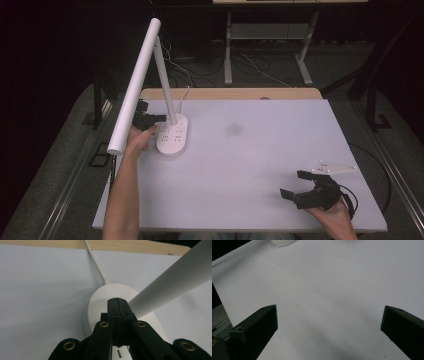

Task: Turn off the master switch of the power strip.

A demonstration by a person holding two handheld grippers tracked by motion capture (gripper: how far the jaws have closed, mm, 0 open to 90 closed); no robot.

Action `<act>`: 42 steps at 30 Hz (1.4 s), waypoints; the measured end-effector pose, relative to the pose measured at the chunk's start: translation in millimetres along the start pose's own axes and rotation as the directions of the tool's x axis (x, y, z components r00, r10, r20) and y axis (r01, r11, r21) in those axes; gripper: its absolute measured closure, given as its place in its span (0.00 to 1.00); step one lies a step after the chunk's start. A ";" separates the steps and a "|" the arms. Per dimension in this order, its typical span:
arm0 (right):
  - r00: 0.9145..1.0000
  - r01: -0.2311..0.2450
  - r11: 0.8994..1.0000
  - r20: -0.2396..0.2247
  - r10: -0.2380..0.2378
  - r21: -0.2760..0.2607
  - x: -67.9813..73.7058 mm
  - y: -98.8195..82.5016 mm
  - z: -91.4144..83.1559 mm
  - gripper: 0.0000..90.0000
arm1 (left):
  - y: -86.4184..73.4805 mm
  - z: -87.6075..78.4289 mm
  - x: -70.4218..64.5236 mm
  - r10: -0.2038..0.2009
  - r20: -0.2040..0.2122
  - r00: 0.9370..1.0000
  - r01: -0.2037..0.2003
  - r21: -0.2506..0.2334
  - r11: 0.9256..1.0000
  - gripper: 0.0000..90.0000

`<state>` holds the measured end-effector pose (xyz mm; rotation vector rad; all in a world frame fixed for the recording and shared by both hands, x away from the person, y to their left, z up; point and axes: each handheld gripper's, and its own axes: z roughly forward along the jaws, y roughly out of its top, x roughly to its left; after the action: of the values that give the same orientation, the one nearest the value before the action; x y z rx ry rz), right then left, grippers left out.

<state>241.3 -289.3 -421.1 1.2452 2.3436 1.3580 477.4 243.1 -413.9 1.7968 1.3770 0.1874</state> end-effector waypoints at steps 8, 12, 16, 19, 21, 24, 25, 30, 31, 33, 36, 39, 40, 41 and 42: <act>1.000 -0.006 1.000 0.003 0.006 -0.003 -1.3 -0.4 -1.6 0.00 | -4.4 8.9 0.8 0.000 -0.005 1.000 0.000 0.028 1.000 1.00; 1.000 -0.007 1.000 0.002 0.007 -0.001 -1.0 -0.3 -1.7 0.00 | -5.7 10.2 1.8 -0.006 -0.004 1.000 0.006 0.032 0.999 1.00; 1.000 -0.001 1.000 0.001 0.001 -0.004 -1.1 -0.6 -2.2 0.00 | -7.5 10.4 2.4 -0.028 -0.005 1.000 0.028 0.018 0.999 1.00; 1.000 0.002 1.000 0.001 -0.002 -0.005 -1.0 -0.6 -1.9 0.00 | -7.1 10.7 2.1 -0.041 -0.006 0.999 0.041 0.021 0.999 1.00; 1.000 0.003 1.000 0.000 -0.003 0.000 -0.4 -0.3 -1.7 0.00 | -7.4 10.7 3.4 -0.057 -0.002 0.998 0.057 0.024 0.998 1.00; 1.000 0.007 1.000 0.000 -0.007 -0.005 1.0 -0.3 -2.1 0.00 | -6.9 11.4 1.7 -0.059 -0.017 0.998 0.060 0.032 0.998 1.00; 1.000 0.010 1.000 0.001 -0.010 -0.007 0.7 -0.3 -2.2 0.00 | -6.7 11.4 1.5 -0.062 -0.019 0.998 0.062 0.033 0.998 1.00; 1.000 0.002 1.000 -0.001 -0.002 -0.007 0.0 -0.5 -3.4 0.00 | -5.6 11.6 -0.4 -0.063 -0.028 0.998 0.064 0.032 0.997 1.00; 1.000 -0.004 1.000 0.000 0.004 -0.008 -0.1 -0.5 -3.5 0.00 | -5.3 11.4 -0.3 -0.060 -0.027 0.998 0.061 0.035 0.998 1.00; 1.000 -0.007 1.000 -0.001 0.007 -0.008 -0.5 -0.2 -3.7 0.00 | -5.2 10.4 0.4 -0.065 -0.011 0.998 0.065 0.019 0.998 1.00; 1.000 -0.003 1.000 -0.002 0.003 -0.006 -0.6 -0.2 -3.5 0.00 | -5.2 8.3 -3.5 -0.035 -0.027 0.999 0.036 0.028 0.999 1.00; 1.000 0.000 1.000 -0.003 0.000 -0.004 -0.2 -0.2 -2.3 0.00 | -6.5 5.0 -7.9 -0.020 -0.009 1.000 0.020 -0.005 1.000 1.00; 1.000 0.000 1.000 -0.002 0.000 -0.004 0.1 -0.1 -2.1 0.00 | -6.3 3.0 -9.4 -0.023 -0.006 1.000 0.023 -0.021 1.000 1.00; 1.000 0.000 1.000 -0.001 0.000 -0.004 0.3 0.1 -1.9 0.00 | -5.7 0.5 -10.0 -0.016 -0.006 1.000 0.016 -0.029 0.999 1.00; 1.000 0.005 1.000 -0.002 -0.005 -0.003 0.1 0.2 -1.6 0.00 | -5.6 -1.9 -13.0 -0.038 -0.016 0.999 0.037 -0.046 0.998 0.99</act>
<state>240.6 -290.2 -420.0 1.2372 2.3434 1.3611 467.3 233.2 -411.8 1.7347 1.4063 0.2131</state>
